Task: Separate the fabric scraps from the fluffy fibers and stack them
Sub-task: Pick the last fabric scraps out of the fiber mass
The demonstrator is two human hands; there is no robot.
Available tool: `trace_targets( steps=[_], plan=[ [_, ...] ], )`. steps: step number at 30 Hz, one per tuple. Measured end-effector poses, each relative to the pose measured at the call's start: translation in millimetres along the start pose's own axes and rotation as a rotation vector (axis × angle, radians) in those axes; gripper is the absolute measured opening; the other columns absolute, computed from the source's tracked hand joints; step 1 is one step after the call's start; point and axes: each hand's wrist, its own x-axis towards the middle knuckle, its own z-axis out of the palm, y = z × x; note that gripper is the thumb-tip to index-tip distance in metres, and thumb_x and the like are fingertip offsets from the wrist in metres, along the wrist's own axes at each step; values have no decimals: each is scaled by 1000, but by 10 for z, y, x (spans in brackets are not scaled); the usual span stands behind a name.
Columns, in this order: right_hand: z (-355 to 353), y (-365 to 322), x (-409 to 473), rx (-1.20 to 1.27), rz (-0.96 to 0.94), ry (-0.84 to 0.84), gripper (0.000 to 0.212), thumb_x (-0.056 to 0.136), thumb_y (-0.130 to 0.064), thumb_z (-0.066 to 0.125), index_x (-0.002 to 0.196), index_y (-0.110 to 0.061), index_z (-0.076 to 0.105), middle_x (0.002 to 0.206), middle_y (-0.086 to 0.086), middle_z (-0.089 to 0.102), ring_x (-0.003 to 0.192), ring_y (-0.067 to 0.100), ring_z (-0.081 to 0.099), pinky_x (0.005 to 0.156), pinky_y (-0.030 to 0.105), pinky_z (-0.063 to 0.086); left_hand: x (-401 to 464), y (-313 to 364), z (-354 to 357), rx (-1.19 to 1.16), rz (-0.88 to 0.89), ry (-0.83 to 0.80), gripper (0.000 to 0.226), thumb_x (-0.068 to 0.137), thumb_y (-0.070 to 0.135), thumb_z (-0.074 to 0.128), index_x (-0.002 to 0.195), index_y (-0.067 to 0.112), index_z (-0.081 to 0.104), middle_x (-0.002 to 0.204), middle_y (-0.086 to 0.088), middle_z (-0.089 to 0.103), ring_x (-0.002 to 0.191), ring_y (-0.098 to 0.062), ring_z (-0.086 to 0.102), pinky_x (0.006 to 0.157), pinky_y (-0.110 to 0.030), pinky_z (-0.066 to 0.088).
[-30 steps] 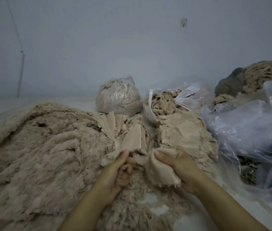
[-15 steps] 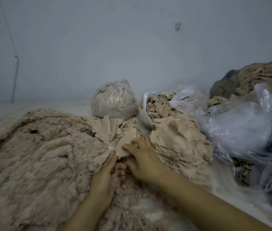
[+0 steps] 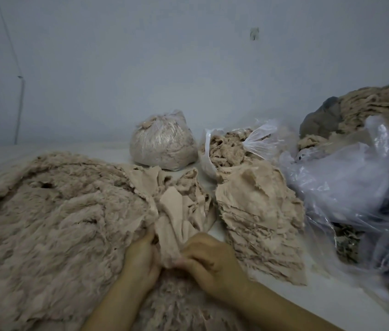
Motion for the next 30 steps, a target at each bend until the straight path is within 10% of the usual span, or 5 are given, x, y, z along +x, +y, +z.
trace_targets(
  steps=[6,10,15,20,30],
  plan=[
    [-118,-21,-197,232,177,-21,24,89,-16,63,70,-2,64,76,6,62,74,15,59,69,28,49,-102,75,7,19,-329,-226,63,90,53,49,103,-5,70,104,-26,68,97,-36,68,74,-43,58],
    [-131,-48,-267,333,246,-67,36,86,-16,62,56,-8,44,59,6,43,57,13,42,56,25,35,-181,1,85,101,-280,-232,24,71,6,64,91,-7,66,78,-20,71,68,-25,71,52,-31,57],
    [-153,-39,-205,410,731,79,27,75,-16,76,76,-19,49,79,-11,54,74,7,50,66,16,40,-144,61,100,-119,-160,-132,31,70,0,61,100,-6,61,86,-18,73,73,-18,73,53,-26,57],
    [-119,-79,-143,1045,1262,-26,50,66,-28,81,102,3,65,100,17,70,88,26,67,76,33,54,-188,-72,122,-113,-133,-215,43,71,-3,62,113,-7,56,102,-20,71,89,-21,71,61,-25,57],
    [-300,27,-94,772,899,125,24,74,9,71,71,-13,60,69,4,59,60,12,54,51,21,43,-64,42,45,-19,-162,-77,30,82,29,62,98,4,63,69,-12,70,56,-18,68,46,-25,54]
  ],
)
